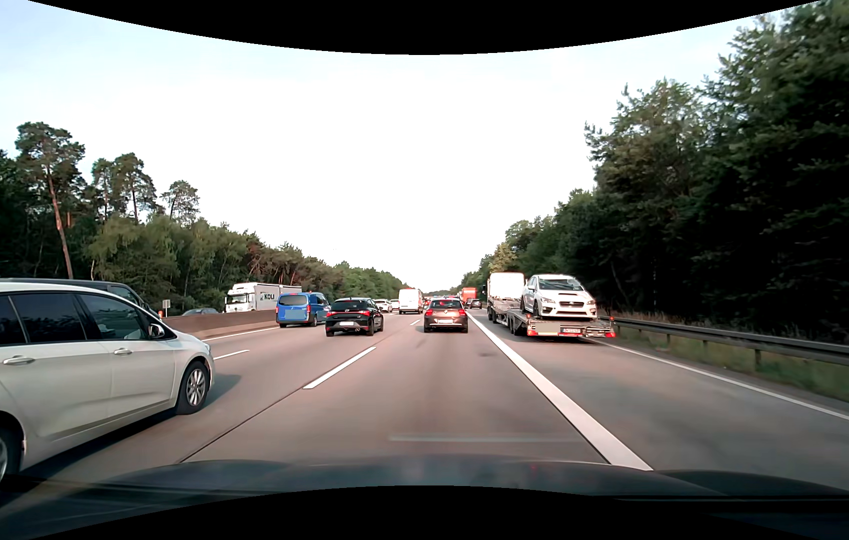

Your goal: Follow the waypoints while adhering to traffic rules and regulations

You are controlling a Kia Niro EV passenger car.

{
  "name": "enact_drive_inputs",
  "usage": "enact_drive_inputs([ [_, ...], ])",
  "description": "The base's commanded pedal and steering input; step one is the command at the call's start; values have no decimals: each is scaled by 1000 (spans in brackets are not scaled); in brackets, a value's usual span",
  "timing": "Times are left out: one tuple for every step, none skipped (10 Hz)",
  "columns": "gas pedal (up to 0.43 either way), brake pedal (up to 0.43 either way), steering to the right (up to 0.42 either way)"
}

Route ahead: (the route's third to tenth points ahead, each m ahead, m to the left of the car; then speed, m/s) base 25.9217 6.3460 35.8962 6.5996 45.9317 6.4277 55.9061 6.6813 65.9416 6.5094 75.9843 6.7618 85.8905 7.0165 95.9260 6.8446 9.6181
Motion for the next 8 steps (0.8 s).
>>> enact_drive_inputs([
  [0,0,-5],
  [0,0,-5],
  [0,0,-5],
  [0,0,-5],
  [0,0,-5],
  [0,0,-5],
  [0,0,-5],
  [0,0,-5],
])
